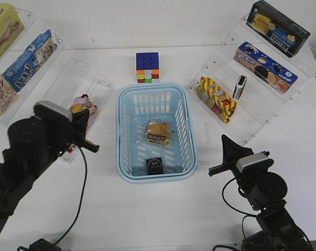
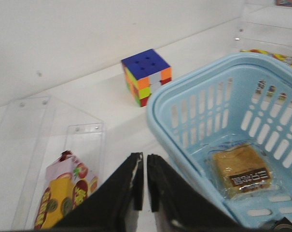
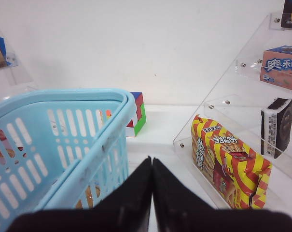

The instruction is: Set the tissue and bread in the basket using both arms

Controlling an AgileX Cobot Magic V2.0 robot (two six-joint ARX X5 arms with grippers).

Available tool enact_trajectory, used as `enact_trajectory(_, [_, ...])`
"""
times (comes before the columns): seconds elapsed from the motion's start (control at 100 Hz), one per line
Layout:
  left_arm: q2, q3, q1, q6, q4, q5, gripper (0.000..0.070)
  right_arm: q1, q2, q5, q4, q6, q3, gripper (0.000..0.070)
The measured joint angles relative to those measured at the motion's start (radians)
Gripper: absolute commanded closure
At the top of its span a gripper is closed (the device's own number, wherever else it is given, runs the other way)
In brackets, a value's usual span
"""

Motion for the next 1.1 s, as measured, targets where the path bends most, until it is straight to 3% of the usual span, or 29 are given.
enact_trajectory(0.12, [-0.145, -0.158, 0.036, -0.033, 0.074, -0.023, 0.0700, 0.000, 0.000, 0.000, 0.005, 0.000, 0.000, 0.0698])
enact_trajectory(0.32, [-0.416, -0.617, 0.067, -0.052, 0.424, -0.025, 0.0699, 0.000, 0.000, 0.000, 0.009, 0.000, 0.000, 0.0699])
enact_trajectory(0.4, [-0.477, -0.736, 0.067, -0.055, 0.488, -0.025, 0.0699, 0.000, 0.000, 0.000, 0.009, 0.000, 0.000, 0.0699])
enact_trajectory(0.56, [-0.530, -0.753, 0.067, -0.056, 0.418, -0.024, 0.0699, 0.000, 0.000, 0.000, 0.010, 0.000, 0.000, 0.0699])
enact_trajectory(0.89, [-0.628, -0.745, 0.067, -0.053, 0.418, -0.024, 0.0699, 0.000, 0.000, 0.000, 0.011, 0.000, 0.000, 0.0698])
enact_trajectory(1.1, [-0.728, -0.822, 0.133, -0.054, 0.518, -0.024, 0.0699, 0.000, 0.000, 0.000, 0.011, 0.000, 0.000, 0.0699])
